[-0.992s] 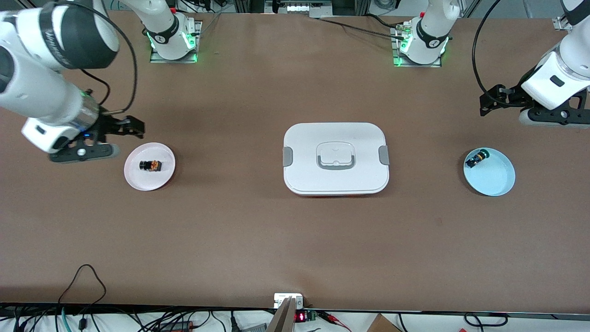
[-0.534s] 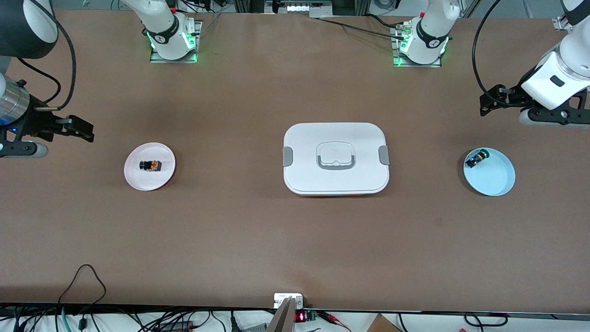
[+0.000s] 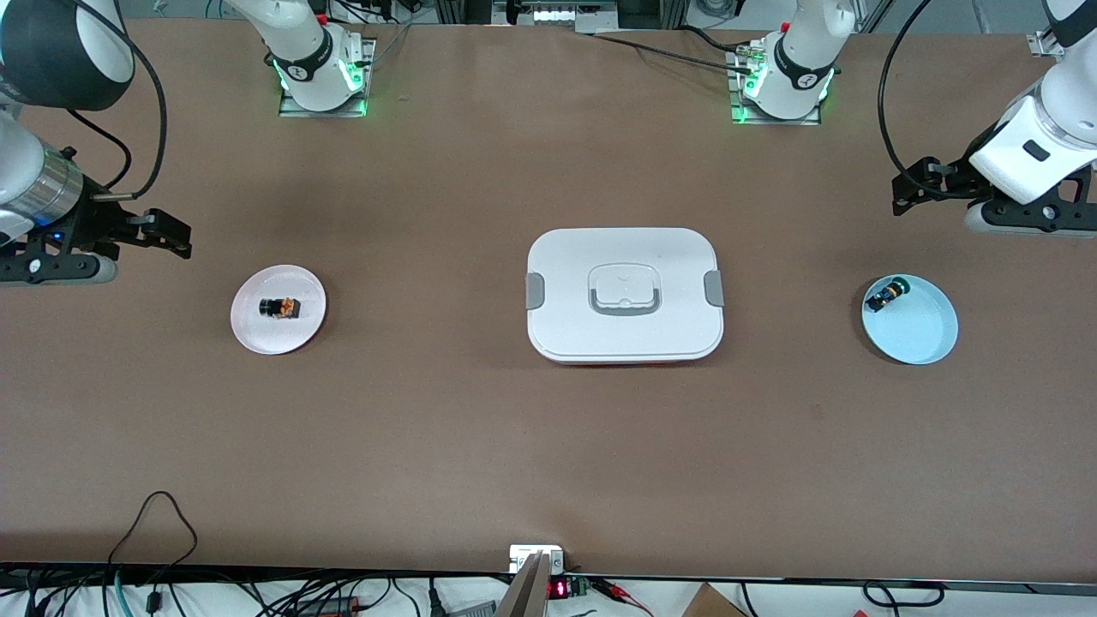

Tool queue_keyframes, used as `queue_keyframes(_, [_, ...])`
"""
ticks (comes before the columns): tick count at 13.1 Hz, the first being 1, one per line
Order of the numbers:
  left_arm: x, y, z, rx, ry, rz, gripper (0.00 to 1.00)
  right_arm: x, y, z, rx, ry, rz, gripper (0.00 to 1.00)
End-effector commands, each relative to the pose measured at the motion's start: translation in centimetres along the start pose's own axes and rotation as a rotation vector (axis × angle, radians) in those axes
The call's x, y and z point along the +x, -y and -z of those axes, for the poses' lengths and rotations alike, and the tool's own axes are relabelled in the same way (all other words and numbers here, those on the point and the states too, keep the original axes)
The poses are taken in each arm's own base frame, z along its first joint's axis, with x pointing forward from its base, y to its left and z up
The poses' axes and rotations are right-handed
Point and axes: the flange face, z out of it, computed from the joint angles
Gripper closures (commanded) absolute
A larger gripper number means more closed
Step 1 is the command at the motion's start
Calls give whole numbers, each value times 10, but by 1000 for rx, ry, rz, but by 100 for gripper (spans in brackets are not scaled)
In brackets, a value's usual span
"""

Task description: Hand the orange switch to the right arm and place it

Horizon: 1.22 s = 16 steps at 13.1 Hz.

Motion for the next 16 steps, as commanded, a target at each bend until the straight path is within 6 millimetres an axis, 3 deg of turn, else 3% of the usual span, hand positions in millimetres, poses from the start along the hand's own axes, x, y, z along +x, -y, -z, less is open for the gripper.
queue_keyframes(1, [-1, -1, 3, -19, 6, -7, 0, -17, 1, 13, -2, -1, 17, 0])
queue_keyframes(10, [-1, 0, 3, -19, 6, -7, 0, -10, -6, 43, 11, -54, 12, 0])
queue_keyframes(16, [-1, 0, 3, -19, 7, -8, 0, -10, 1, 41, 12, -32, 20, 0])
